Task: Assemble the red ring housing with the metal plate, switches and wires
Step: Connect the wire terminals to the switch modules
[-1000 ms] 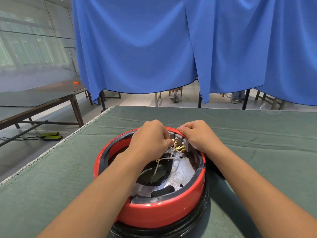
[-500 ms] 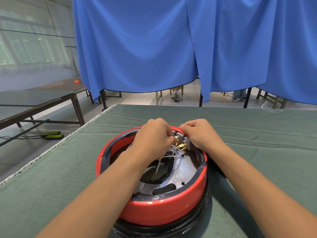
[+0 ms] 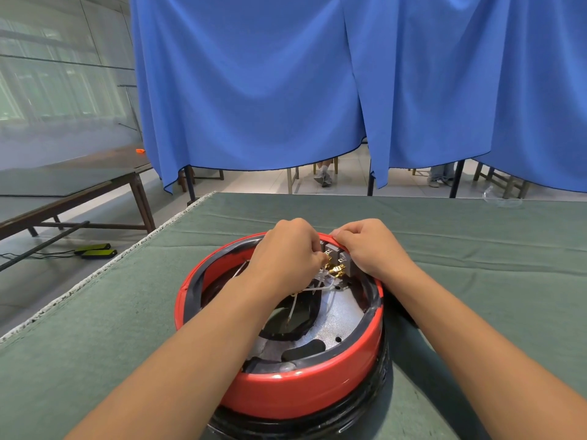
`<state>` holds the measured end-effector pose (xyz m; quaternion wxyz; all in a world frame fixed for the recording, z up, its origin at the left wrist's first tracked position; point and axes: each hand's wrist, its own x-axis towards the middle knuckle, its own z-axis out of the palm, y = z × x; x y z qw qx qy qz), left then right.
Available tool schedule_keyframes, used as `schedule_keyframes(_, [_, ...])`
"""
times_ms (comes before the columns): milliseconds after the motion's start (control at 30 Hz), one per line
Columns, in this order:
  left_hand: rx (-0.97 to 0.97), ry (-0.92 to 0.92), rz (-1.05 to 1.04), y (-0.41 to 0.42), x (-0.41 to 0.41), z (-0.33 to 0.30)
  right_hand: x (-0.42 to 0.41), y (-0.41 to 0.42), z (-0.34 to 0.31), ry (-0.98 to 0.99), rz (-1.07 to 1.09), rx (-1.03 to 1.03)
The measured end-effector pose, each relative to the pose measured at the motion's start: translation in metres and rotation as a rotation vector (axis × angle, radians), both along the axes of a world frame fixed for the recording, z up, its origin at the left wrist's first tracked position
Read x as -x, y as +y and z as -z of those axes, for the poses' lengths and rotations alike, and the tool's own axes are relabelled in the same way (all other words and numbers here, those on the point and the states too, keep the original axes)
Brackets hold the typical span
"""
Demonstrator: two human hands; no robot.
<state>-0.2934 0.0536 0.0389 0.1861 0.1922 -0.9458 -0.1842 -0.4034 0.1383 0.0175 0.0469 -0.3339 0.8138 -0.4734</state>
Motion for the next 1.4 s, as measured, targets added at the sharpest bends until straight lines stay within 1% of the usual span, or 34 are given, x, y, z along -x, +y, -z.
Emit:
schedule_keyframes(267, [-0.059,0.003,0.016,-0.004,-0.001,0.001,0.0,0.0,0.0,-0.007,0.008,-0.004])
schedule_keyframes(567, [-0.047,0.019,0.0,-0.002,0.002,0.001,-0.002,0.001,-0.002,0.009,0.008,-0.014])
schedule_keyframes(800, [-0.036,0.1,-0.065,0.001,0.003,0.0,-0.003,0.001,-0.002,0.02,0.005,-0.011])
schedule_keyframes(900, [-0.029,0.087,-0.09,0.003,0.004,0.0,-0.003,0.001,-0.002,0.016,0.006,-0.015])
schedule_keyframes(1100, [0.062,0.05,-0.087,0.005,0.006,-0.001,-0.005,0.002,-0.003,0.017,0.004,-0.019])
schedule_keyframes(1267, [0.197,0.057,-0.14,0.01,0.009,-0.001,-0.005,0.0,-0.003,0.027,0.006,-0.031])
schedule_keyframes(1400, [0.17,0.062,-0.153,0.008,0.009,-0.001,-0.003,0.0,-0.002,0.049,0.004,-0.042])
